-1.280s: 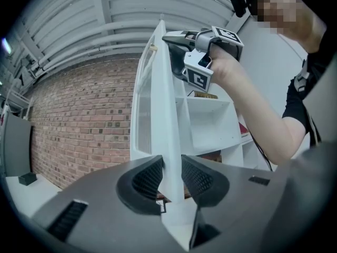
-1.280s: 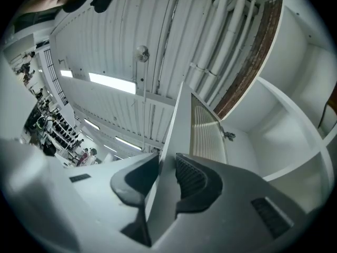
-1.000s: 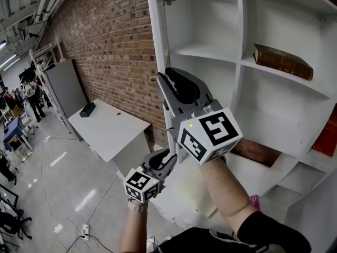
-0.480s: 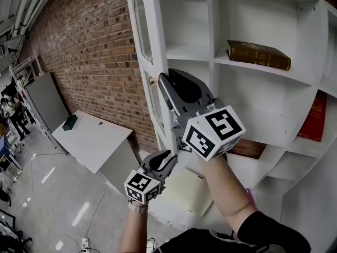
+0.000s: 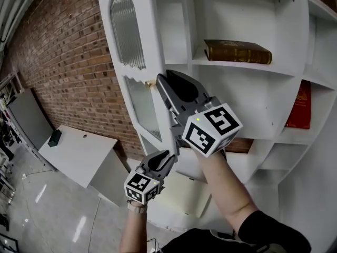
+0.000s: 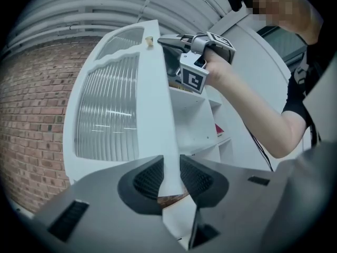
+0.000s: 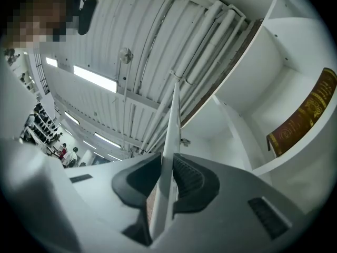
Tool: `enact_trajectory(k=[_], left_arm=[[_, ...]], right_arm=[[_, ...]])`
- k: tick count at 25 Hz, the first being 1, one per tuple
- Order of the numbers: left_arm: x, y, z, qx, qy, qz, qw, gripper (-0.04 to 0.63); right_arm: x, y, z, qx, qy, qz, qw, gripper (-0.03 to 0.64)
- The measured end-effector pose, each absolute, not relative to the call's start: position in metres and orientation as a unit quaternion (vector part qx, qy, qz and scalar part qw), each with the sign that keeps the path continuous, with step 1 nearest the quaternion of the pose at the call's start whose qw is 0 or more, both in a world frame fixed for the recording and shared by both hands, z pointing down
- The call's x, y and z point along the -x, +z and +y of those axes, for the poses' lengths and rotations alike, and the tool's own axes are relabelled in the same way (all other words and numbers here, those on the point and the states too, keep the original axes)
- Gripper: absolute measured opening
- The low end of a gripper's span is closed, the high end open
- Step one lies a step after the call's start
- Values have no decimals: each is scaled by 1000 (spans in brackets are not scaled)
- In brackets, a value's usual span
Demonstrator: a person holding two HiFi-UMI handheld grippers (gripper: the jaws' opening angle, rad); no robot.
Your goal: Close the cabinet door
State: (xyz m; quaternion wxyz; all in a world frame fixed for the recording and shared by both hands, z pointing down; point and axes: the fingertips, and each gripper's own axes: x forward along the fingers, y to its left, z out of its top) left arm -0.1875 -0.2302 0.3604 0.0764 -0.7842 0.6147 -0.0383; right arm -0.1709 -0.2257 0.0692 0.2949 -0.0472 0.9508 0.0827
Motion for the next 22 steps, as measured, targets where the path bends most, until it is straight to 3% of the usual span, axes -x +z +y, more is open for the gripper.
enact_trajectory(k=[22], left_arm=[[191,355,-298,827,16,559,56,11]], right_arm=[[158,100,-295,159,116,947,254,81]])
